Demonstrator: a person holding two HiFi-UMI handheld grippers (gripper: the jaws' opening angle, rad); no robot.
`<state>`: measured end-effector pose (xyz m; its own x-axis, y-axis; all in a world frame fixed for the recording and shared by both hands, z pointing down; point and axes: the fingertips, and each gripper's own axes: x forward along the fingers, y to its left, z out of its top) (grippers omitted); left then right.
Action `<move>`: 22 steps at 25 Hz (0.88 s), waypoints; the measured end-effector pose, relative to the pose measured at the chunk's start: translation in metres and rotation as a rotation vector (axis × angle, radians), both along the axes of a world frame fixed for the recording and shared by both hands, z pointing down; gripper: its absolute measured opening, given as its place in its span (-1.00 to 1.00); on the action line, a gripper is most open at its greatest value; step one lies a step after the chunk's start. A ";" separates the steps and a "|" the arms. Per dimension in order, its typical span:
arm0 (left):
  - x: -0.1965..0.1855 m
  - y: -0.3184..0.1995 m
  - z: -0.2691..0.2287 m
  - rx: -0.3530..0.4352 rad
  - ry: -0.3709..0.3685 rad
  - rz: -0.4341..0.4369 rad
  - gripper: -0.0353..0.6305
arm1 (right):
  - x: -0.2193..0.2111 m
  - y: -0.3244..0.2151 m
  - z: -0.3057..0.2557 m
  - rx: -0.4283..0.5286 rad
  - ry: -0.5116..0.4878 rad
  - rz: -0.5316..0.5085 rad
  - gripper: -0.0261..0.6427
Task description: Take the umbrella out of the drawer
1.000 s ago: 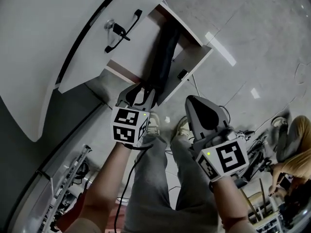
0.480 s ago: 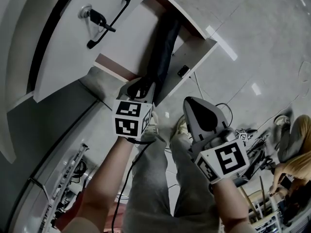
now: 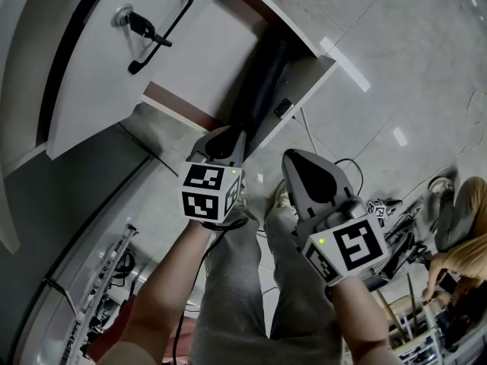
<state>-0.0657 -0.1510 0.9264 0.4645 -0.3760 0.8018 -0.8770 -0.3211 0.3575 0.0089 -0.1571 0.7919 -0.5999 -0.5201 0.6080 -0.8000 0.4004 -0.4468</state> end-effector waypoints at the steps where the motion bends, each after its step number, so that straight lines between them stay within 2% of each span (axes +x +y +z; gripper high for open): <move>1: 0.000 0.001 0.000 -0.004 0.007 -0.003 -0.71 | 0.000 0.001 0.000 -0.001 0.000 -0.001 -0.90; 6: -0.004 0.011 0.003 -0.032 -0.007 0.026 -0.71 | 0.001 0.006 0.003 -0.006 0.001 -0.002 -0.90; 13: -0.005 0.016 0.001 0.011 -0.035 0.055 -0.81 | 0.001 0.011 0.006 -0.014 -0.003 -0.004 -0.90; 19: 0.003 0.012 -0.034 0.081 -0.026 0.082 -0.83 | 0.003 0.010 -0.009 0.003 0.000 -0.010 -0.90; 22: 0.002 0.010 -0.052 0.081 -0.019 0.076 -0.84 | 0.003 0.008 -0.024 0.013 0.003 -0.010 -0.90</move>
